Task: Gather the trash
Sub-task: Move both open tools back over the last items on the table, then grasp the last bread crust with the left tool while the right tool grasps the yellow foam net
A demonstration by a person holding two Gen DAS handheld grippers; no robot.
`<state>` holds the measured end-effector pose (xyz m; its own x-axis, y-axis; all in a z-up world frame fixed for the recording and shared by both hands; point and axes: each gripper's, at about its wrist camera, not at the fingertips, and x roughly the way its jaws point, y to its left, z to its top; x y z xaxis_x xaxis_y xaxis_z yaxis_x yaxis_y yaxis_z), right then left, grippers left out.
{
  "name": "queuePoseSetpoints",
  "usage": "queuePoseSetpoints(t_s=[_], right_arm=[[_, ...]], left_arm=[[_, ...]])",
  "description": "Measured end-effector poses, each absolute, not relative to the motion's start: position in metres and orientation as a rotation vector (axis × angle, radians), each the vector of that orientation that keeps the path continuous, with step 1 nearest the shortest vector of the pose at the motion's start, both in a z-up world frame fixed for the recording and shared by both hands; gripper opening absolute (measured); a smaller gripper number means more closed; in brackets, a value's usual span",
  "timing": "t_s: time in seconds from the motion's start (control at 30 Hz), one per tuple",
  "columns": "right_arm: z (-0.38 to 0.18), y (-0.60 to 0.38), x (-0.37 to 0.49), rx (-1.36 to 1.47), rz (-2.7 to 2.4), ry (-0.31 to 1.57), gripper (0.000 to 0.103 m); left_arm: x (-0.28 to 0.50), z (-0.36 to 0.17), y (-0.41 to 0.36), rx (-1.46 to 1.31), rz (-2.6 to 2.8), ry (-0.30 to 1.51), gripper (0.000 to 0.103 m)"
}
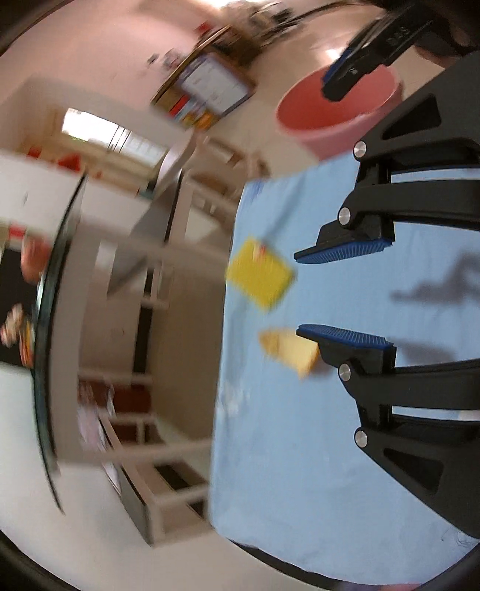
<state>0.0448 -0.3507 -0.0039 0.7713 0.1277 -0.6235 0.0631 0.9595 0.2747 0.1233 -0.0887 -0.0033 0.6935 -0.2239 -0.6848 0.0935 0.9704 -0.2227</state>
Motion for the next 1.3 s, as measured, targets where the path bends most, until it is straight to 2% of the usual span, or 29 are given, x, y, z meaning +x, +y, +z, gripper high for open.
queuePoseSetpoints(t_s=[0.23, 0.53, 0.67, 0.7, 0.77, 0.8, 0.87, 1.03, 1.1, 1.17, 1.2, 1.23, 1.3], right_arm=[[-0.025, -0.307, 0.094, 0.315, 0.12, 0.754, 0.048], [-0.047, -0.278, 0.138, 0.254, 0.151, 0.793, 0.048], [-0.06, -0.274, 0.161, 0.241, 0.142, 0.805, 0.053], [-0.063, -0.273, 0.166, 0.244, 0.138, 0.813, 0.053], [-0.068, -0.274, 0.176, 0.257, 0.139, 0.826, 0.054], [-0.07, -0.272, 0.181, 0.268, 0.142, 0.834, 0.054], [-0.074, -0.271, 0.19, 0.3, 0.157, 0.85, 0.054], [-0.081, -0.262, 0.211, 0.349, 0.169, 0.872, 0.054], [-0.081, -0.257, 0.217, 0.346, 0.16, 0.859, 0.05], [-0.083, -0.256, 0.221, 0.344, 0.144, 0.862, 0.025], [-0.084, -0.256, 0.222, 0.348, 0.138, 0.863, 0.02], [-0.085, -0.256, 0.223, 0.356, 0.142, 0.863, 0.01], [-0.082, -0.254, 0.22, 0.371, 0.151, 0.855, 0.009]], left_arm=[[0.153, -0.036, -0.042, -0.331, -0.103, 0.892, 0.034], [0.177, -0.062, -0.048, -0.345, -0.104, 0.946, 0.034], [0.181, -0.068, -0.051, -0.325, -0.121, 0.932, 0.034], [0.18, -0.069, -0.052, -0.32, -0.126, 0.925, 0.024], [0.179, -0.07, -0.051, -0.309, -0.125, 0.921, 0.016], [0.179, -0.07, -0.05, -0.309, -0.123, 0.918, 0.009], [0.18, -0.072, -0.046, -0.312, -0.117, 0.909, 0.005], [0.176, -0.068, -0.039, -0.316, -0.118, 0.888, 0.005], [0.173, -0.065, -0.037, -0.31, -0.118, 0.877, 0.005], [0.17, -0.062, -0.034, -0.31, -0.115, 0.868, 0.005], [0.169, -0.061, -0.032, -0.313, -0.113, 0.866, 0.005], [0.168, -0.059, -0.03, -0.315, -0.111, 0.863, 0.005], [0.167, -0.056, -0.029, -0.312, -0.111, 0.858, 0.005]])
